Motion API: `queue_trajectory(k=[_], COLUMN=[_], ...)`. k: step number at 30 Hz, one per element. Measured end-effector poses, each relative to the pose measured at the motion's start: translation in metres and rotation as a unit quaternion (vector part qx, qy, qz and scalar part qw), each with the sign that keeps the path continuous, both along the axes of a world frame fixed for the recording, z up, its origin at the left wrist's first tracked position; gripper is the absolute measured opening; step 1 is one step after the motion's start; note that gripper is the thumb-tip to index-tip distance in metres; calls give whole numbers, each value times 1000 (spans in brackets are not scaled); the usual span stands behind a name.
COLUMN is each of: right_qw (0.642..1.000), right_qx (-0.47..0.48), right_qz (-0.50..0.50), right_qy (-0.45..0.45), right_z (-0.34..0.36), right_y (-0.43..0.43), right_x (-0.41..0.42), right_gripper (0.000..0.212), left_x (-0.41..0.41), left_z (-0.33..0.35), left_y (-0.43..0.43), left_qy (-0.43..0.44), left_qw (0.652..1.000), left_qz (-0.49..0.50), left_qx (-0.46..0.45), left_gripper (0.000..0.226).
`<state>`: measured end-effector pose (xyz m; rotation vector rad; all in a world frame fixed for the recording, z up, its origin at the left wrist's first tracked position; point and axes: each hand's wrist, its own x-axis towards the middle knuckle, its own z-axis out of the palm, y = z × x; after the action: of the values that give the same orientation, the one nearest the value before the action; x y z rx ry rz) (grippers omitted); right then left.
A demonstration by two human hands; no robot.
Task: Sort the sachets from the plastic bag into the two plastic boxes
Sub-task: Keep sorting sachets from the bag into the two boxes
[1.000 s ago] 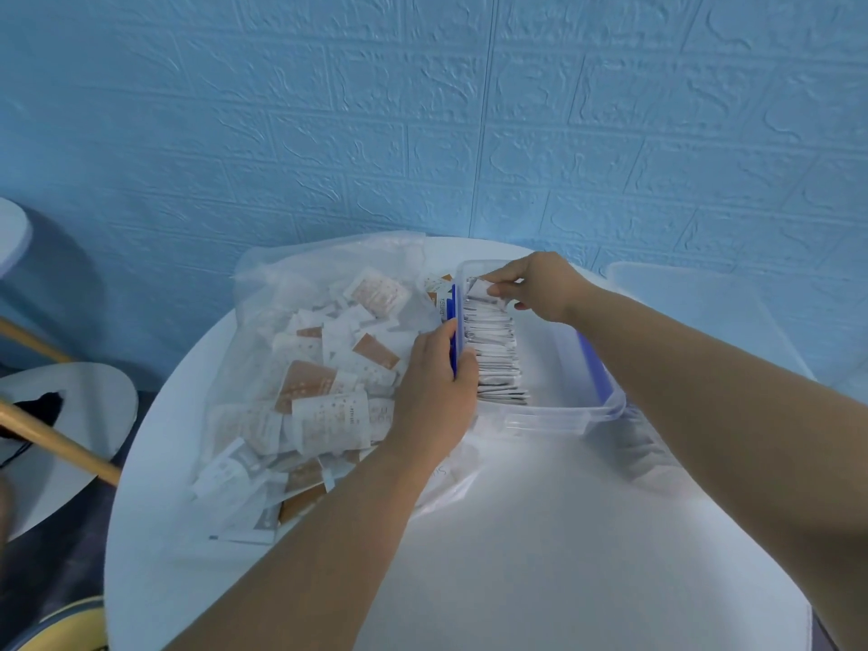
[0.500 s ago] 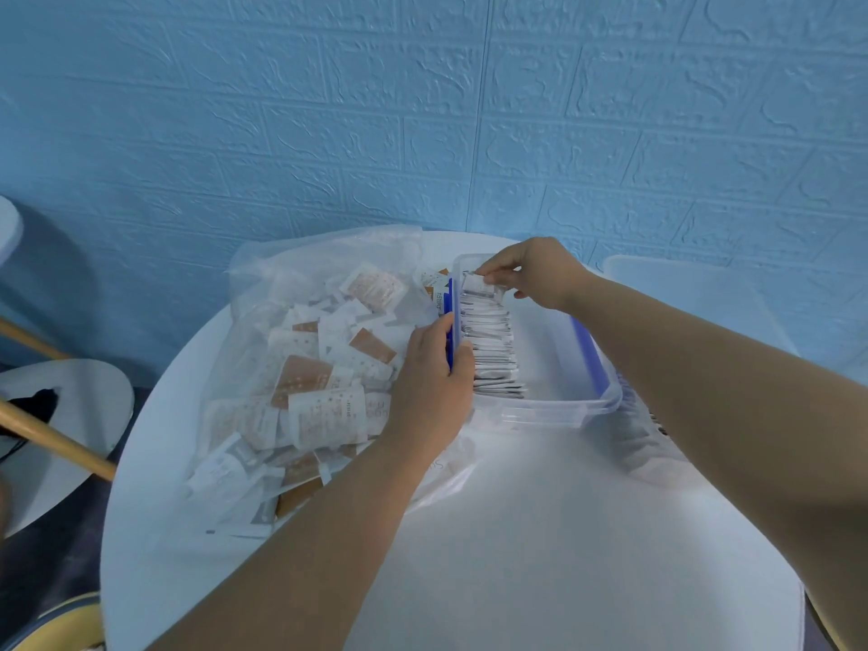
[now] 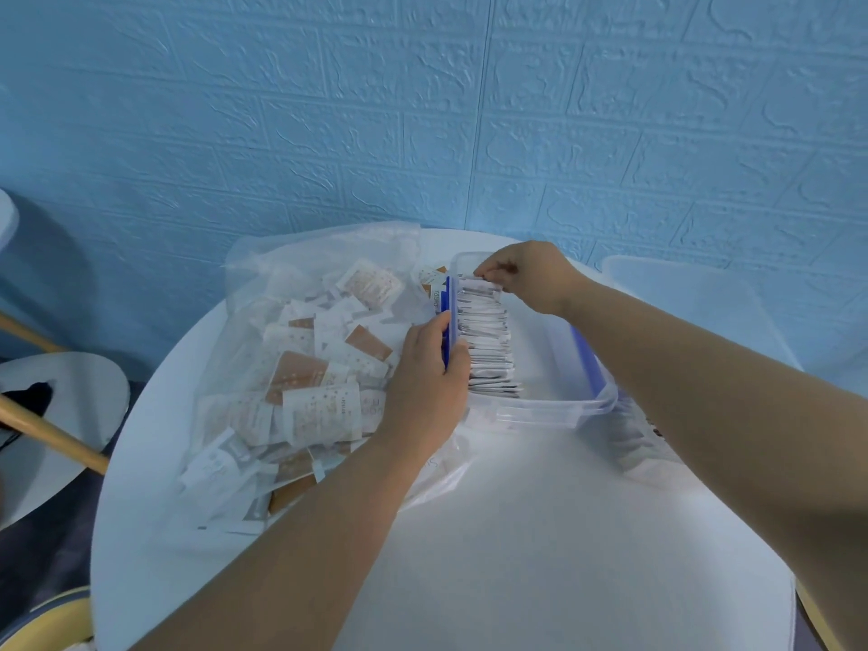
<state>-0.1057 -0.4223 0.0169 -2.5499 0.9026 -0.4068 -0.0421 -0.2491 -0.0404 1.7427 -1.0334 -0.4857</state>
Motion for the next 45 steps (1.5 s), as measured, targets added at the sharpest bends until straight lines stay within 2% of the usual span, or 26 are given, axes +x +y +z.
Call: queue_trajectory(k=[3,8,10,15,18,22,27,31,35,38,42,44,45], right_qw=[999,994,994,996,990,987,985,995,998,998,969,961,962], right_qx=[-44,-92,-90,29,97,114,143,86,36,35,162,184,185], right_qz=[23,-17,-39,-87,-103,-100,-83,-54,-52,-47,30,93,118], right_qy=[15,60,49,19,-24,-54,-49,19,30,-29,-182,-182,-165], right_z=[-3,-2,2,2,1,-1,-2,4,11,24,38,32,25], right_y=[1,4,3,1,2,1,1,5,20,49,123,164,182], right_x=[-1,0,-2,-4,-3,1,-1,-6,-21,-33,-54,-64,-67], right_gripper=[24,27,28,33,26,20,27,35,37,30,20,22,20], left_x=[0,0,-1,-1,-1,-2,-3,2,3,2,10,15,18], left_z=[-1,-1,0,0,1,4,7,16,47,70,70,58,50], left_y=[-1,-1,-1,-1,0,1,1,2,16,43,104,138,154], left_qy=[-5,-13,-9,-18,-17,-18,-25,-12,14,19,56,52,21], left_qw=[1000,1000,1000,1000,1000,1000,999,997,989,996,998,998,1000], left_qz=[-1,-1,2,3,8,10,10,-37,-99,-65,-24,-22,-17], left_qx=[3,11,14,9,10,9,21,66,106,64,-21,-14,-6], left_gripper=[40,40,39,37,38,40,39,40,33,26,31,34,31])
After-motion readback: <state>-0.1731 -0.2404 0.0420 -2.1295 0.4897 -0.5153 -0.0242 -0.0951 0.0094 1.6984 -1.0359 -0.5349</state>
